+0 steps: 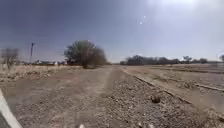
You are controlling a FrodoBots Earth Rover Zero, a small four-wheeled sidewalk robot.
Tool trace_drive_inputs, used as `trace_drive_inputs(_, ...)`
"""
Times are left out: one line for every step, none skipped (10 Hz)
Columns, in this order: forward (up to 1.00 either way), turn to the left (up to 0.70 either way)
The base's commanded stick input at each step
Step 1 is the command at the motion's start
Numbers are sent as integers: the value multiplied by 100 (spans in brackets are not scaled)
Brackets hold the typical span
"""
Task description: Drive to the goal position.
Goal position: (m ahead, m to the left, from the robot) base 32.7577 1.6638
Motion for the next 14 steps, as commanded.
trace_drive_inputs(70,0)
trace_drive_inputs(70,0)
trace_drive_inputs(70,0)
trace_drive_inputs(70,0)
trace_drive_inputs(70,0)
trace_drive_inputs(70,0)
trace_drive_inputs(70,0)
trace_drive_inputs(70,0)
trace_drive_inputs(70,0)
trace_drive_inputs(70,0)
trace_drive_inputs(70,0)
trace_drive_inputs(70,35)
trace_drive_inputs(70,35)
trace_drive_inputs(70,35)
